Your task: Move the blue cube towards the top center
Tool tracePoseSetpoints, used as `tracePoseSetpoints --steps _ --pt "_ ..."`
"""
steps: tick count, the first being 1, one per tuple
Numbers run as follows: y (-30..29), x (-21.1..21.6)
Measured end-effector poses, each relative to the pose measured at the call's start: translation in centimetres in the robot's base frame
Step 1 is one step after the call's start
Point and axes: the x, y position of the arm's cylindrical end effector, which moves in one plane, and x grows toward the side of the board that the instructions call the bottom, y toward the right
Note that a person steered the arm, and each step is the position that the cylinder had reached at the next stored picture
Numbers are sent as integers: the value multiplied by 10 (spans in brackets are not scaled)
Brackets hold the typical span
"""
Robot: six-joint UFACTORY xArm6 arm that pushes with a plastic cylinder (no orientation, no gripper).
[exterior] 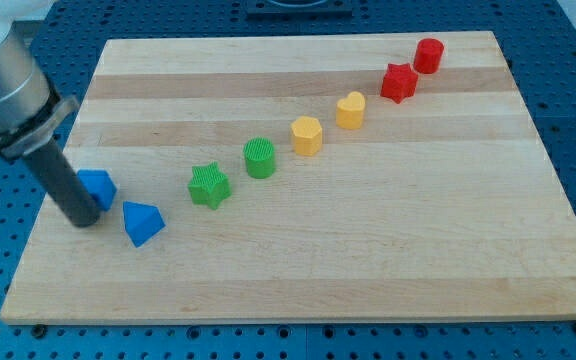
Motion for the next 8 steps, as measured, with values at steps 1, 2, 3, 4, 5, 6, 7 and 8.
tracePoseSetpoints --steps 1,2,3,4,5,6,7,8 --pt "1 -40" --pt "8 -89" --pt "11 -114" --pt "-10 -108" --pt "-47 -113" --pt "-42 -149" --pt "27 -169" --pt "104 -174"
